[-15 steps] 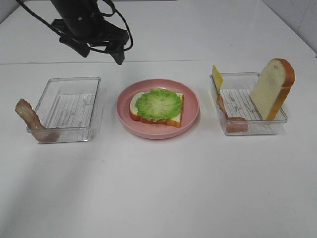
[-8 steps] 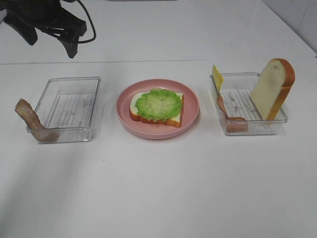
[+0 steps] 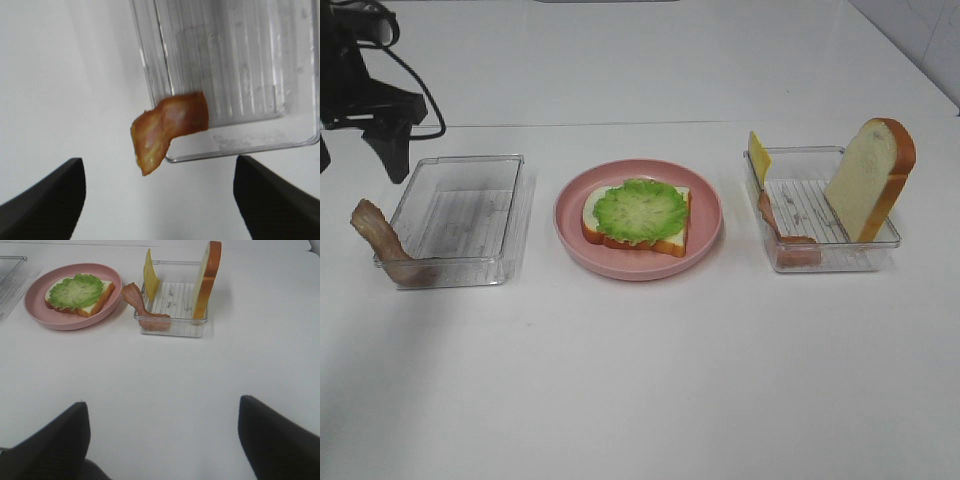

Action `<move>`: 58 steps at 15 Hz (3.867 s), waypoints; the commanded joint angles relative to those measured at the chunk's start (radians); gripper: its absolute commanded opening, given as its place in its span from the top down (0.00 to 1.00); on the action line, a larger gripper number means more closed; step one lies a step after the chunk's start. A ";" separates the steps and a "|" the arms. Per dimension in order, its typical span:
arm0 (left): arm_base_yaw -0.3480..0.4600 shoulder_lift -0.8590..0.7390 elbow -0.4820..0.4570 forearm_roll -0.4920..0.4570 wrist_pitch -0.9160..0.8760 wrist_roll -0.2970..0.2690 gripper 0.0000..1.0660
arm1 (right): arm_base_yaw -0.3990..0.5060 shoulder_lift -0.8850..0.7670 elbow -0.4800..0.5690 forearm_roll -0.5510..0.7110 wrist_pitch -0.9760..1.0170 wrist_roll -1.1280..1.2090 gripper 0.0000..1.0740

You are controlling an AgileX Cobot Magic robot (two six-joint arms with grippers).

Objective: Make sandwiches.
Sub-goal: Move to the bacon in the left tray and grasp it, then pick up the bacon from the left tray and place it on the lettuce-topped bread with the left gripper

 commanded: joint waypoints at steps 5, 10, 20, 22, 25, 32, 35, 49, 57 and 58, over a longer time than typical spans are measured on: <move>0.000 -0.038 0.239 -0.010 -0.231 -0.063 0.28 | -0.006 -0.014 0.002 0.004 -0.008 0.006 0.27; 0.000 -0.030 0.236 -0.048 -0.326 -0.070 0.28 | -0.006 -0.014 0.002 0.004 -0.008 0.006 0.27; 0.000 0.072 0.132 -0.049 -0.231 -0.077 0.40 | -0.006 -0.014 0.002 0.004 -0.008 0.006 0.27; 0.000 0.072 0.132 -0.049 -0.211 -0.074 0.45 | -0.006 -0.014 0.002 0.004 -0.008 0.006 0.27; 0.000 0.073 0.132 -0.036 -0.201 -0.074 0.46 | -0.006 -0.014 0.002 0.004 -0.008 0.006 0.27; 0.000 0.080 0.133 -0.029 -0.182 -0.074 0.80 | -0.006 -0.014 0.002 0.004 -0.008 0.006 0.27; 0.000 0.080 0.133 -0.034 -0.183 -0.048 1.00 | -0.006 -0.014 0.002 0.004 -0.008 0.006 0.27; -0.008 0.053 -0.103 -0.987 -0.288 0.460 1.00 | -0.006 -0.014 0.002 0.004 -0.008 0.006 0.27; -0.155 0.285 -0.113 -1.260 -0.283 0.619 1.00 | -0.006 -0.014 0.002 0.004 -0.008 0.006 0.27; -0.175 0.329 -0.113 -1.260 -0.286 0.619 1.00 | -0.006 -0.014 0.002 0.004 -0.008 0.006 0.27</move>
